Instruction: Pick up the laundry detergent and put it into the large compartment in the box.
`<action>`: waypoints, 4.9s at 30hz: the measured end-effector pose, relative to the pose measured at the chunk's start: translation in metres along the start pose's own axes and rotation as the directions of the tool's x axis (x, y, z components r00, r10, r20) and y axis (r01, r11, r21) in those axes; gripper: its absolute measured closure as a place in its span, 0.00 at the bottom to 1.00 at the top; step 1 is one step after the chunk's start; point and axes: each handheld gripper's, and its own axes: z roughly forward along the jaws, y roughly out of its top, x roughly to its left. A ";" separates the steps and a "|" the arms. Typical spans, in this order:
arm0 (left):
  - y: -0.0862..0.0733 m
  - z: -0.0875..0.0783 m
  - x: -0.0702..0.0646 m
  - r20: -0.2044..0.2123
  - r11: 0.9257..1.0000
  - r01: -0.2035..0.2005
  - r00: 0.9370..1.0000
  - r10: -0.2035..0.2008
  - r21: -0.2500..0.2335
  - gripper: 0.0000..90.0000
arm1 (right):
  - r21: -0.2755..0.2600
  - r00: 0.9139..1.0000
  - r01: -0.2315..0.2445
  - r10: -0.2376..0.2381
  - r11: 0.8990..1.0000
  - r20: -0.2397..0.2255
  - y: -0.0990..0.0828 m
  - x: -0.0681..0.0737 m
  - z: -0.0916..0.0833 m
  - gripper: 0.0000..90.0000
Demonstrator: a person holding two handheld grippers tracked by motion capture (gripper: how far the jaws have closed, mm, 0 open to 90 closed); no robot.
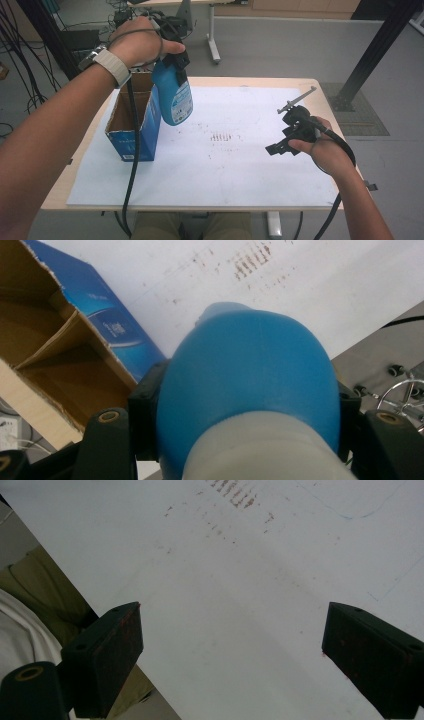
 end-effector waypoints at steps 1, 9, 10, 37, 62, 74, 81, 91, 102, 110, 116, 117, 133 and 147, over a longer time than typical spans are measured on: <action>-0.002 -0.003 0.001 0.000 1.000 0.013 1.000 -0.013 -0.004 0.41 | 0.000 1.000 0.002 -0.002 1.000 -0.001 0.000 0.000 0.000 0.10; -0.009 -0.014 0.005 -0.017 0.997 0.072 0.997 -0.073 -0.013 0.41 | -0.010 1.000 0.013 -0.013 1.000 -0.005 0.000 0.002 0.000 0.10; -0.010 -0.015 0.006 -0.018 0.997 0.081 0.996 -0.082 -0.016 0.41 | -0.011 1.000 0.014 -0.014 1.000 -0.005 -0.001 0.003 0.000 0.10; -0.044 -0.047 0.054 -0.028 0.938 0.343 0.938 -0.345 -0.045 0.41 | -0.016 0.998 0.051 -0.051 0.999 -0.027 0.013 0.003 0.007 0.10; -0.064 -0.048 0.080 -0.034 0.889 0.454 0.889 -0.457 -0.062 0.41 | -0.025 0.998 0.050 -0.051 0.998 -0.037 0.012 -0.001 0.011 0.10; -0.064 -0.039 0.090 -0.039 0.881 0.471 0.880 -0.473 -0.055 0.41 | -0.025 0.997 0.054 -0.055 0.998 -0.045 0.016 -0.003 0.015 0.10; -0.067 -0.037 0.095 -0.045 0.873 0.484 0.872 -0.487 -0.065 0.41 | -0.024 0.997 0.056 -0.057 0.998 -0.050 0.018 -0.004 0.017 0.10; -0.067 -0.026 0.100 -0.056 0.868 0.490 0.867 -0.494 -0.076 0.41 | -0.021 0.997 0.059 -0.060 0.998 -0.054 0.021 -0.004 0.020 0.10; -0.062 -0.016 0.103 -0.058 0.866 0.496 0.865 -0.499 -0.066 0.41 | -0.018 0.997 0.055 -0.056 0.998 -0.058 0.019 -0.006 0.021 0.10; -0.063 -0.011 0.105 -0.057 0.864 0.498 0.863 -0.502 -0.071 0.41 | -0.017 0.997 0.056 -0.057 0.998 -0.060 0.019 -0.007 0.022 0.10; -0.061 -0.003 0.107 -0.060 0.864 0.498 0.863 -0.502 -0.068 0.41 | -0.017 0.997 0.053 -0.054 0.998 -0.059 0.018 -0.007 0.022 0.10; -0.061 -0.002 0.108 -0.058 0.864 0.499 0.862 -0.503 -0.072 0.41 | -0.018 0.997 0.052 -0.053 0.998 -0.059 0.017 -0.007 0.022 0.10; -0.060 0.015 0.113 -0.058 0.859 0.507 0.858 -0.511 -0.069 0.41 | -0.015 0.997 0.045 -0.045 0.999 -0.061 0.015 -0.009 0.023 0.10; -0.061 0.034 0.120 -0.056 0.862 0.503 0.860 -0.506 -0.072 0.41 | -0.014 0.997 0.036 -0.037 0.999 -0.061 0.012 -0.011 0.025 0.10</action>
